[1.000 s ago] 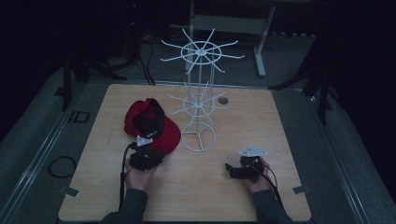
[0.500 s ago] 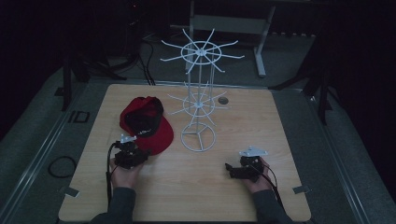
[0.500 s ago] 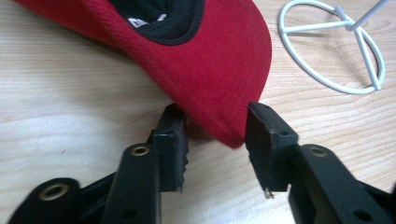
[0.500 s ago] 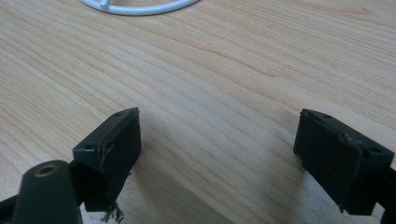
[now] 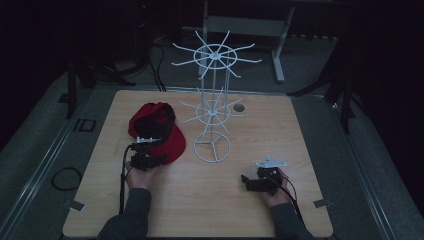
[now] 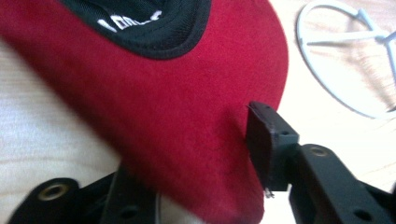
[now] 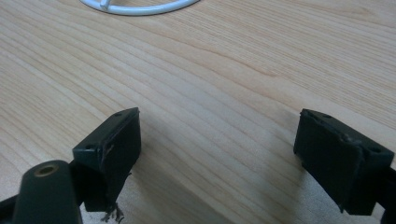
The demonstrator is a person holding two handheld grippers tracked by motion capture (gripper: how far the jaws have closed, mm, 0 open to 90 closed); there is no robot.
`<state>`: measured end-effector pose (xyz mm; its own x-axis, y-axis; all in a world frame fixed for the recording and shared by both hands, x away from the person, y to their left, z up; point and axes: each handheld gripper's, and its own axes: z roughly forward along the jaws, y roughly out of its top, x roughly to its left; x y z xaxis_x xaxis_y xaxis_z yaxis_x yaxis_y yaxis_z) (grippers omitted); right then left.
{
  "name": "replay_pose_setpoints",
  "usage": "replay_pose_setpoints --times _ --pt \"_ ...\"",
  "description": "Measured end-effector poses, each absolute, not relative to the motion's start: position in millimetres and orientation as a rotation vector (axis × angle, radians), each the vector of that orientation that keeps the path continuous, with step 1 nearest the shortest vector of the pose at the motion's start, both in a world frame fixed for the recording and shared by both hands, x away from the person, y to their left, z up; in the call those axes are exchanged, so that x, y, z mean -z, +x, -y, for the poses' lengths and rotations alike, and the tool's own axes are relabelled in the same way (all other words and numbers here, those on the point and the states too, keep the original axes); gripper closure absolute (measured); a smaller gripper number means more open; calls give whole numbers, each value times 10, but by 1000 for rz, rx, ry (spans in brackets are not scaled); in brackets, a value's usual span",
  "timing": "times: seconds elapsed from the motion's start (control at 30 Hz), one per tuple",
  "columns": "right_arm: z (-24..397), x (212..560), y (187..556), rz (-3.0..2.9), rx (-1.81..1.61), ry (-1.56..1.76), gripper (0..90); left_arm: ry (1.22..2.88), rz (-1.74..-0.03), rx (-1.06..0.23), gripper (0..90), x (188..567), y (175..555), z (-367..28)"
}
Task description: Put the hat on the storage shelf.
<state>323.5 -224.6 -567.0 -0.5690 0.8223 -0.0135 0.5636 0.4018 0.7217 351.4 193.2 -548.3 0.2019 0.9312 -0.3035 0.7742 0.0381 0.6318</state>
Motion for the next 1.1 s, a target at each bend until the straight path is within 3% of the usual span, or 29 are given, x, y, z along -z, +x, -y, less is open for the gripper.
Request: replay_pose_setpoints --times 0.5,1.1 --pt "2246 5670 3235 -2296 -970 1195 148 1742 -1492 -300 850 5413 3404 -2032" --pt "2246 5670 3235 -2296 -970 1195 147 1690 -1491 -347 858 5342 3331 -2095"
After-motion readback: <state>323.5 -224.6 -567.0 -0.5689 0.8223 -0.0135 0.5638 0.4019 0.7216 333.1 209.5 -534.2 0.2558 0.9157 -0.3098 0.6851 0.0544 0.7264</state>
